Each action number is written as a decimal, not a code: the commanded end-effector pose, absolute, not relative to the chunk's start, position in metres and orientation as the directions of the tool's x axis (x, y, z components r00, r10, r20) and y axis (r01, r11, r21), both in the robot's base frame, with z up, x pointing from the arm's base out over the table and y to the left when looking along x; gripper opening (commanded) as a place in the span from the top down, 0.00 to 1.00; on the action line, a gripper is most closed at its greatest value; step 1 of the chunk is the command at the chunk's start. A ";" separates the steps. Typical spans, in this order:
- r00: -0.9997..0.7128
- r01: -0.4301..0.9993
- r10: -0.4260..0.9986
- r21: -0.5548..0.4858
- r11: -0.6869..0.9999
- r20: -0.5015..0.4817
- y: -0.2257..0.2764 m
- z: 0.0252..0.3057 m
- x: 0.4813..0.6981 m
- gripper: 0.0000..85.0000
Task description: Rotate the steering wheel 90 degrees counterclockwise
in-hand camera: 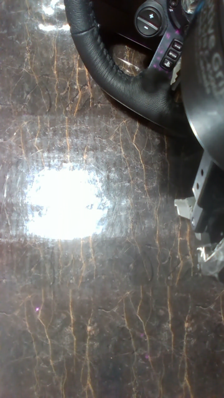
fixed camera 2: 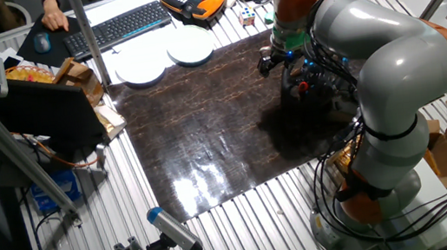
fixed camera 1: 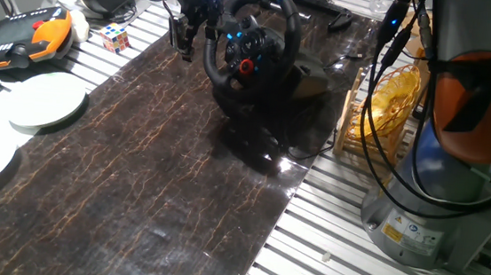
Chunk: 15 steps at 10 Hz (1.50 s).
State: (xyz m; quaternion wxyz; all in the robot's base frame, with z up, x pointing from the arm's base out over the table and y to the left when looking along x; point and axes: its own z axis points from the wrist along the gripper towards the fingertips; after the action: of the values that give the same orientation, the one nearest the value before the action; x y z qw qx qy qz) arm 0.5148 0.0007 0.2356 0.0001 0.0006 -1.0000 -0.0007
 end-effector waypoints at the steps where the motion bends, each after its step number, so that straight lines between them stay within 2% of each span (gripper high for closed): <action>1: -0.998 0.061 0.061 0.006 0.998 0.008 0.001 0.236 0.515 0.99; 9: -0.998 0.059 0.059 0.007 0.998 0.005 0.001 0.234 0.516 0.99; 15: -0.991 0.134 0.134 0.006 0.991 -0.007 0.005 0.222 0.526 0.99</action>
State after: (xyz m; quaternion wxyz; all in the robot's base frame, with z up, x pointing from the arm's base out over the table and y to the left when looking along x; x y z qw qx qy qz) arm 0.5258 0.0044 0.2218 -0.0038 -0.0671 -0.9977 -0.0023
